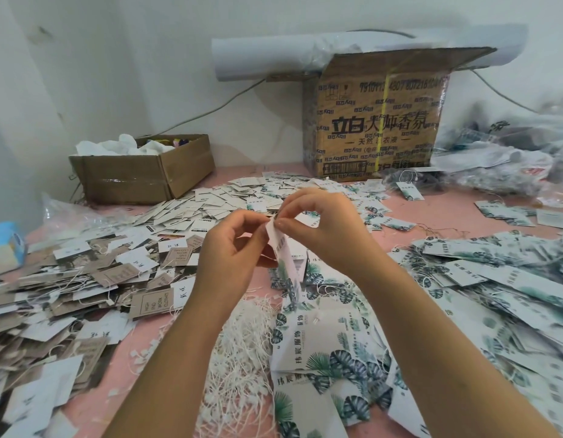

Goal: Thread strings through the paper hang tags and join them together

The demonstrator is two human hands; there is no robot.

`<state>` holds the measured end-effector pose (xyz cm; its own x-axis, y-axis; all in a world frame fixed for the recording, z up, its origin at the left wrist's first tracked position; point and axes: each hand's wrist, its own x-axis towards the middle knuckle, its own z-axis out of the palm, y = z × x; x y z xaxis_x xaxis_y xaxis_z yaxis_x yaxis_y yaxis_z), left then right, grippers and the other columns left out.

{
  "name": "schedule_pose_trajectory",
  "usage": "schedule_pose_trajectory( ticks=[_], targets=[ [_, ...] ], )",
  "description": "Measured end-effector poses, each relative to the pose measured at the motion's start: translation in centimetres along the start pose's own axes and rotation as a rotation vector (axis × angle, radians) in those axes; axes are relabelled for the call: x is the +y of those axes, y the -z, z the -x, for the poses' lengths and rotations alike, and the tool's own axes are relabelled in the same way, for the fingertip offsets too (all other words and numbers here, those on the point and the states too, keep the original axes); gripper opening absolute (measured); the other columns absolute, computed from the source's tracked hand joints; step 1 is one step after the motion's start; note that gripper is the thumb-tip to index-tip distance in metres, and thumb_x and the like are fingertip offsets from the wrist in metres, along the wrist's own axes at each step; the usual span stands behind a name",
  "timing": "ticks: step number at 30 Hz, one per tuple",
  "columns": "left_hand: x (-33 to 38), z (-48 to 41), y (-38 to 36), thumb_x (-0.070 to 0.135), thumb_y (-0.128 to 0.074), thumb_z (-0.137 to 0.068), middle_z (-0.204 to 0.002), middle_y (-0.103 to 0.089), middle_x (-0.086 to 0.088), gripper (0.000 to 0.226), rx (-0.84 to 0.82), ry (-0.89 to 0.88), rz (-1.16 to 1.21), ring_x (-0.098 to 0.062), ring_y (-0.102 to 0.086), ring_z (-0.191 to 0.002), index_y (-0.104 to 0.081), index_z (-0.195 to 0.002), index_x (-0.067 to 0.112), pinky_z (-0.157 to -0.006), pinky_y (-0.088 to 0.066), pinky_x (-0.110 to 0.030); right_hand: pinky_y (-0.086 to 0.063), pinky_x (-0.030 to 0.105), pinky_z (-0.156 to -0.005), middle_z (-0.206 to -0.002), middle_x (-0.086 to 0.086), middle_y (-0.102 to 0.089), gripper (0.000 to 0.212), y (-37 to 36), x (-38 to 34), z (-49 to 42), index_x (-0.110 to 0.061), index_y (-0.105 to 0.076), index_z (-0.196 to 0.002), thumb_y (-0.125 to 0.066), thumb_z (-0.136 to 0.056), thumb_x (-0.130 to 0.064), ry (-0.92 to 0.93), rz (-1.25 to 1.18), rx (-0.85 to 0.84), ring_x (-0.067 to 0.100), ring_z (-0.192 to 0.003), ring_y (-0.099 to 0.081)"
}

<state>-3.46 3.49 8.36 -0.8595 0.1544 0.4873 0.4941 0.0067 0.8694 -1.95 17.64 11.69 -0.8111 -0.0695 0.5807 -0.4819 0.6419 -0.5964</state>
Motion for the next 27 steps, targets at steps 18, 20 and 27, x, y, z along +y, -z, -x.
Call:
schedule_pose_trajectory(
  ticks=[18, 20, 27],
  targets=[
    [-0.7, -0.2, 0.4, 0.004, -0.054, -0.086, -0.078, -0.067, 0.009, 0.012, 0.072, -0.008, -0.331, -0.009, -0.062, -0.049, -0.055, -0.074, 0.007, -0.045, -0.040, -0.011, -0.052, 0.017, -0.069, -0.082, 0.004, -0.066, 0.023, 1.4, 3.7, 0.0, -0.016, -0.061, -0.080, -0.067, -0.078, 0.006, -0.279, -0.397, 0.342, 0.010, -0.072, -0.065],
    [-0.6, -0.2, 0.4, -0.001, -0.052, -0.085, -0.076, -0.069, 0.008, 0.013, 0.082, -0.015, -0.263, -0.010, -0.060, -0.049, -0.053, -0.073, 0.005, -0.048, -0.044, -0.014, -0.049, 0.012, -0.062, -0.085, 0.005, -0.065, 0.024, 1.6, 4.1, 0.1, -0.017, -0.060, -0.079, -0.067, -0.077, 0.007, -0.307, -0.427, 0.357, 0.004, -0.067, -0.066],
    [-0.1, -0.4, 0.4, 0.000, -0.045, -0.094, -0.063, -0.063, 0.005, 0.019, 0.122, 0.190, 0.261, -0.004, -0.053, -0.053, -0.050, -0.078, 0.008, -0.056, -0.050, -0.019, -0.057, 0.027, -0.074, -0.078, 0.010, -0.060, 0.022, 1.7, 5.1, -0.1, -0.006, -0.058, -0.081, -0.056, -0.080, 0.016, -0.454, -0.942, 0.389, 0.018, -0.069, -0.066]
  ],
)
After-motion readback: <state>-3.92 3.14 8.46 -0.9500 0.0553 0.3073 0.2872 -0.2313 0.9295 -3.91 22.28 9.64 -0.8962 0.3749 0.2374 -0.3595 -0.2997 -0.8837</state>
